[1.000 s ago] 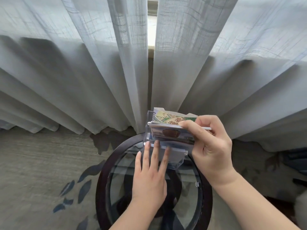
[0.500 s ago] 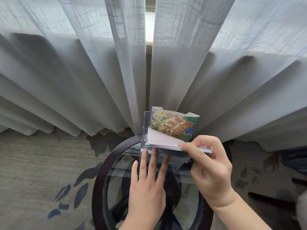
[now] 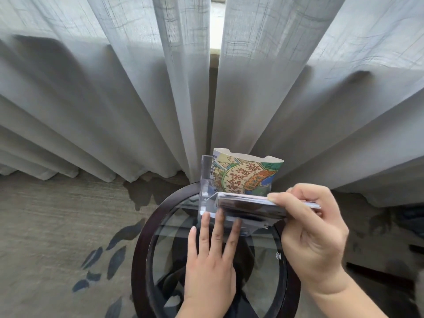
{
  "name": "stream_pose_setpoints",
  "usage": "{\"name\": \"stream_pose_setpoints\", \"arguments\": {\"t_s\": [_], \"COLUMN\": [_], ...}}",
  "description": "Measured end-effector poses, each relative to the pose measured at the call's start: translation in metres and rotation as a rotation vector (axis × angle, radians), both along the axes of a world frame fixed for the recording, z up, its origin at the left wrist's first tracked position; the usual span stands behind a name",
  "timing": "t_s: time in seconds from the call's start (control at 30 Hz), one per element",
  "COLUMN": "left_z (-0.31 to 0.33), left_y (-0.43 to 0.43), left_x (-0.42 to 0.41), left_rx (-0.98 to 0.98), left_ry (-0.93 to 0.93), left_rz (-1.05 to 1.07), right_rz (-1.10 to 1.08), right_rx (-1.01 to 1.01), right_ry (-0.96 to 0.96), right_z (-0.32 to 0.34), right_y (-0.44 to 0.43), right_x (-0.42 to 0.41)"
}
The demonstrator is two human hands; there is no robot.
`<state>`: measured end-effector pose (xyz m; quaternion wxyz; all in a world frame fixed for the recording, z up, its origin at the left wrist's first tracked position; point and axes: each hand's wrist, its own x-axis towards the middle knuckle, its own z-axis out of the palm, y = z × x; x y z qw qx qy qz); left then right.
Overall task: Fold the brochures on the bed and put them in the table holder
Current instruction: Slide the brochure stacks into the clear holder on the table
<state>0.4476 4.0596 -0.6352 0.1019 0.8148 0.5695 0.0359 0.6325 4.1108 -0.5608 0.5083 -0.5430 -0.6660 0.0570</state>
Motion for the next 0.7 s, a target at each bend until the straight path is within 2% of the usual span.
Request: {"name": "stream_pose_setpoints", "arguments": {"t_s": [0.13, 0.37, 0.7], "left_z": [-0.003, -0.005, -0.003], "left_y": [-0.001, -0.004, 0.0], "left_x": [0.0, 0.0, -0.001], "left_rx": [-0.014, -0.002, 0.026], "left_ry": [0.007, 0.024, 0.056], "left_rz": [0.003, -0.002, -0.026], "right_rz": [0.061, 0.058, 0.13], "right_rx": [-0.099, -0.141, -0.372], "right_ry": [-0.053, -0.091, -0.153], "right_z": [-0.009, -0.029, -0.054], "right_y": [0.009, 0.021, 0.01], "right_x": [-0.008, -0.017, -0.02]}}
